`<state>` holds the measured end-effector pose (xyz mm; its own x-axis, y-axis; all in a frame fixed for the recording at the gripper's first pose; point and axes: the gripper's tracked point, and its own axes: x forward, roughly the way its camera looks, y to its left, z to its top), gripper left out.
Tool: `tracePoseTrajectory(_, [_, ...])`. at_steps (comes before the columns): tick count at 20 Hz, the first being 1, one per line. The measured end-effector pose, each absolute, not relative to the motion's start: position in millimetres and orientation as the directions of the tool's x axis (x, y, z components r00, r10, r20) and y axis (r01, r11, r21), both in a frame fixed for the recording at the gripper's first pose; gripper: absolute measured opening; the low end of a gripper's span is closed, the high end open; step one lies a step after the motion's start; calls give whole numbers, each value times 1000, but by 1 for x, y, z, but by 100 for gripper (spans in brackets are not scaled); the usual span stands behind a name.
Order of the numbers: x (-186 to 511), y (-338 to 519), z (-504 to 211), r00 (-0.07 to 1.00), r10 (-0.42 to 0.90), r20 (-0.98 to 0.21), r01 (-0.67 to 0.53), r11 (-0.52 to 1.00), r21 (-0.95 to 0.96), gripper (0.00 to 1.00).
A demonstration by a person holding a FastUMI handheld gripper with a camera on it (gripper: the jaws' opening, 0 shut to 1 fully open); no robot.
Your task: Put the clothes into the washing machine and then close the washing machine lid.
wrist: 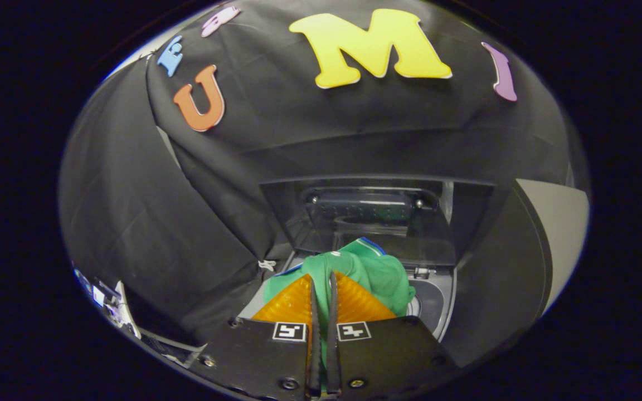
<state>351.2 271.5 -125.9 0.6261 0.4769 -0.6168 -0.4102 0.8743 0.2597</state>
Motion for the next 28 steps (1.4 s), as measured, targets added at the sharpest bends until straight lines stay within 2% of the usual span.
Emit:
tracePoseTrajectory(12, [377, 252, -237, 593, 346, -727, -245, 938, 246, 7])
tracePoseTrajectory(28, [395, 262, -313, 522, 294, -801, -183, 955, 231, 7])
